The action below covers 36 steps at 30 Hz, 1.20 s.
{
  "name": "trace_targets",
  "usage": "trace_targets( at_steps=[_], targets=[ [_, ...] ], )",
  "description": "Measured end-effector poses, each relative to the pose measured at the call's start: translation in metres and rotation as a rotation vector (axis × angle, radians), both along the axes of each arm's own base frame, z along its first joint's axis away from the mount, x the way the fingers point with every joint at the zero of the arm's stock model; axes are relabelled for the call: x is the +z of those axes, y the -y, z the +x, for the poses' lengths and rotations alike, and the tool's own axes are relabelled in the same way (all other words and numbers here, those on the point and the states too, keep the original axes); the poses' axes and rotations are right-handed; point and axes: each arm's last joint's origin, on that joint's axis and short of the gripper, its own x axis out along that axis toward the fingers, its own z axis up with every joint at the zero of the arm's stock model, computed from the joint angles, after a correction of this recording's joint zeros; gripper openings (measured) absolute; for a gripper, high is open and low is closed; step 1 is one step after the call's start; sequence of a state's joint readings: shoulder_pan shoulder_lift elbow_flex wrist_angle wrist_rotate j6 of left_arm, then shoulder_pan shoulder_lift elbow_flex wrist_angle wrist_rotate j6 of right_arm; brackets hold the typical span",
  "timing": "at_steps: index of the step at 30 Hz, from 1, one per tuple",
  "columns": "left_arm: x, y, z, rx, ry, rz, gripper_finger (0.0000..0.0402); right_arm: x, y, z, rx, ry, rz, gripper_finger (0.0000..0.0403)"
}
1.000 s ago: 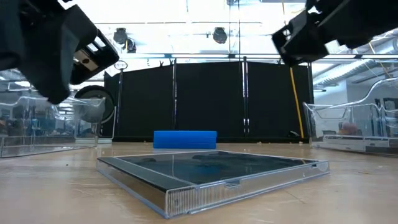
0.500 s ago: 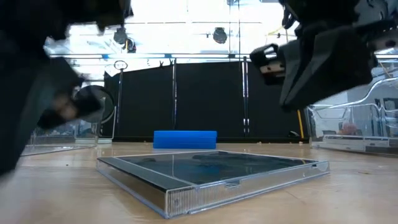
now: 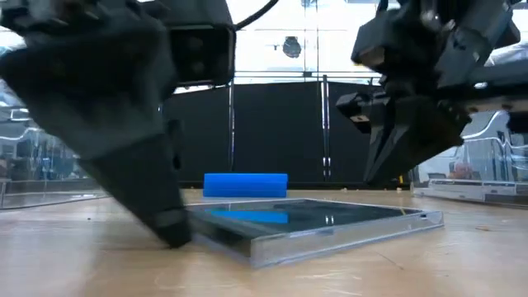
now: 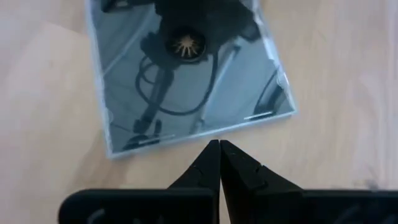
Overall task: Pick & place jewel cases by type
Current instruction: Put the black CD case into the right transparent bin
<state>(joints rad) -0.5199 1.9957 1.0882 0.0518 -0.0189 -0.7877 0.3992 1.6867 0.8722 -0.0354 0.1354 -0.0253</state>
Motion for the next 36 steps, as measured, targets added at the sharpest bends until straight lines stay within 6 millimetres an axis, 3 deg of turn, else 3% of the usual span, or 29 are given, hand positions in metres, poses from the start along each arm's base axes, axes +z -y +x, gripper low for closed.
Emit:
trace_targets(
  at_steps=[15, 24, 36],
  targets=[
    [-0.008, -0.043, 0.006, 0.152, -0.096, 0.192, 0.0120, -0.008, 0.020, -0.006, -0.110, -0.149, -0.020, 0.0001],
    [-0.010, -0.052, 0.007, 0.187, -0.100, 0.269, 0.0120, -0.009, 0.021, -0.009, -0.177, -0.187, 0.008, 0.0001],
    [-0.010, -0.053, 0.006, 0.165, -0.097, 0.301, 0.0120, -0.007, 0.019, -0.001, -0.102, -0.091, -0.001, 0.0000]
  ],
)
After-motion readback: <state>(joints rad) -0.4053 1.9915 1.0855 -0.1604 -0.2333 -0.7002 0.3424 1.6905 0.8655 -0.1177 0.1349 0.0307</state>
